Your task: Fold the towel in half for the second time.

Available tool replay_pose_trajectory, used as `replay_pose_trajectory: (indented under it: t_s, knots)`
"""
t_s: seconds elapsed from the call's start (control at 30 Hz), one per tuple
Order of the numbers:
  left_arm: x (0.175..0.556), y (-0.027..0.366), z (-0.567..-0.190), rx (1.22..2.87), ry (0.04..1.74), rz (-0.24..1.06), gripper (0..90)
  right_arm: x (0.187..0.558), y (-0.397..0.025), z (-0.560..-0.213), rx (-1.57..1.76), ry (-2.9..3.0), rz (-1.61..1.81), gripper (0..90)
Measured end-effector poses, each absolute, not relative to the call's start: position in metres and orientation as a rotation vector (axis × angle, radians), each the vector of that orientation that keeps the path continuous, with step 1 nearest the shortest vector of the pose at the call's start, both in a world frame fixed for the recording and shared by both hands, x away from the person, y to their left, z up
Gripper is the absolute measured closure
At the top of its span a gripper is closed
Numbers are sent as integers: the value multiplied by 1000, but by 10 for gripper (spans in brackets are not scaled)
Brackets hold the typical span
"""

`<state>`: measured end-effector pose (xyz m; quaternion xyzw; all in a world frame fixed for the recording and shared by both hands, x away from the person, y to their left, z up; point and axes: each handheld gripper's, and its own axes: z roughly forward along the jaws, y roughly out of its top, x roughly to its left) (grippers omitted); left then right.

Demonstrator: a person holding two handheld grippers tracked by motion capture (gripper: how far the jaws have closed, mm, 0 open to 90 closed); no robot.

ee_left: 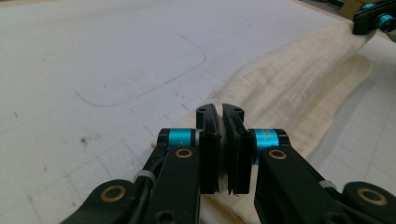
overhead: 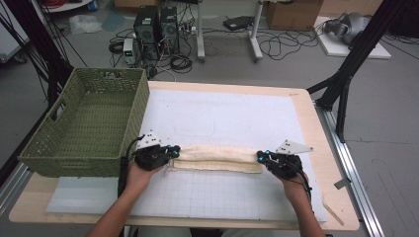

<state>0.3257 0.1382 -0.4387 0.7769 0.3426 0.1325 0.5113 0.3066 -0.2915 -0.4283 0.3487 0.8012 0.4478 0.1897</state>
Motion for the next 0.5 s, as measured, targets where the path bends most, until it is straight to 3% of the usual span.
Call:
replay_pose_trajectory:
  t_s: [0.23, 0.27, 0.37, 0.5]
  knots:
    - [317, 141, -446, 1893, 842, 291, 814, 295, -290, -434, 973, 2276, 1233, 861]
    - [317, 142, -446, 1884, 854, 285, 778, 294, -290, -434, 969, 2278, 1232, 860]
    - [318, 144, -441, 1828, 907, 266, 562, 291, -289, -435, 965, 2298, 1202, 860]
    - [320, 144, -425, 1755, 872, 298, 497, 289, -289, -436, 974, 2317, 1185, 855]
